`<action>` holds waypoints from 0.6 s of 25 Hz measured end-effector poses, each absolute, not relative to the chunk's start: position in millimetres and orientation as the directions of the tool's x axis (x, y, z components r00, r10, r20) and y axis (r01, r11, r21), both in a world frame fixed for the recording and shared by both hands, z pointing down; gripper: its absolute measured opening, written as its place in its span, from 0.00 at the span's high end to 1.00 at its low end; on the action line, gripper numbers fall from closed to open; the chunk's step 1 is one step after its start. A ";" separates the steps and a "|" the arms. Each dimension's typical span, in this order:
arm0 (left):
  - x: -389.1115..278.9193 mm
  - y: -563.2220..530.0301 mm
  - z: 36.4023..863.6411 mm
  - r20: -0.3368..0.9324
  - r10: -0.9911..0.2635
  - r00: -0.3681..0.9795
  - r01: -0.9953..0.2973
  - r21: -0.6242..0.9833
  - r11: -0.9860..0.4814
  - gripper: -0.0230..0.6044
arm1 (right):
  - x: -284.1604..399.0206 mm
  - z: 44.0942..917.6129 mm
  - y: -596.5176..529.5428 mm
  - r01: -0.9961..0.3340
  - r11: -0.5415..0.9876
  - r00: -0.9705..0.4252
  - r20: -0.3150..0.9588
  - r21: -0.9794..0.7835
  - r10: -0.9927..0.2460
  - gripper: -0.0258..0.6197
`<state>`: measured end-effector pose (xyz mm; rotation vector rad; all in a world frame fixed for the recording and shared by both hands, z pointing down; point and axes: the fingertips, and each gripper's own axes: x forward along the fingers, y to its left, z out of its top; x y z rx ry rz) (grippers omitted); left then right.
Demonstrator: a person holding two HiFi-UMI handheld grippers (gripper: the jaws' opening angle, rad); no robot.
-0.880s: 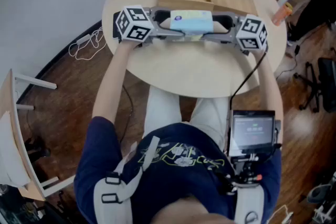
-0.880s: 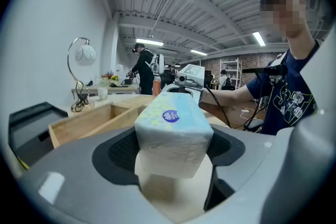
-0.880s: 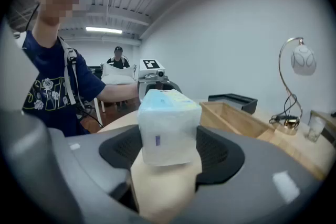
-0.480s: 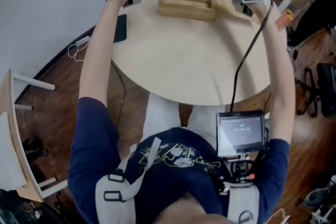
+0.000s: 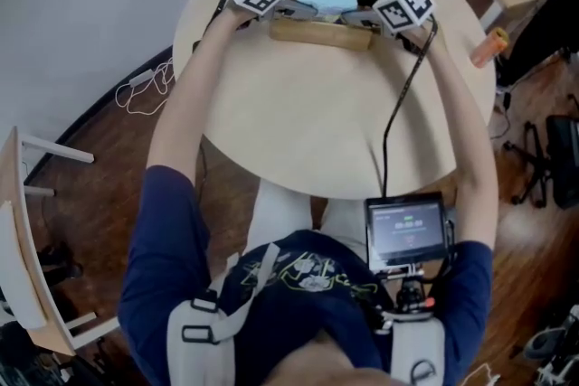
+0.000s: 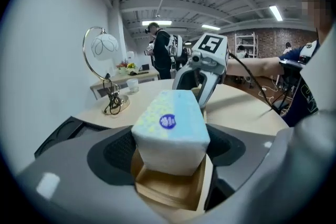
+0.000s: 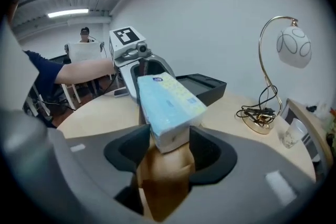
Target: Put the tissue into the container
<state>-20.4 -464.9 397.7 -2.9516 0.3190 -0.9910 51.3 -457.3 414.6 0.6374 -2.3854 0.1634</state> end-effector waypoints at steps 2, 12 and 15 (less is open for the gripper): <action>-24.7 -468.1 410.6 0.630 -0.202 0.750 -0.198 -0.078 -0.977 0.33 | 47.6 413.4 -456.2 -0.482 0.875 -0.669 0.624 0.051 -0.405 0.57; -63.0 -415.1 326.2 0.394 -0.247 0.885 -0.219 -0.116 -0.969 0.41 | 41.7 351.3 -380.2 -0.397 0.918 -0.853 0.372 -0.007 -0.366 0.27; -63.2 -323.3 303.6 0.128 -0.137 0.982 -0.125 -0.095 -0.988 0.96 | 55.8 345.2 -319.1 -0.386 0.922 -0.910 0.183 -0.042 -0.372 0.55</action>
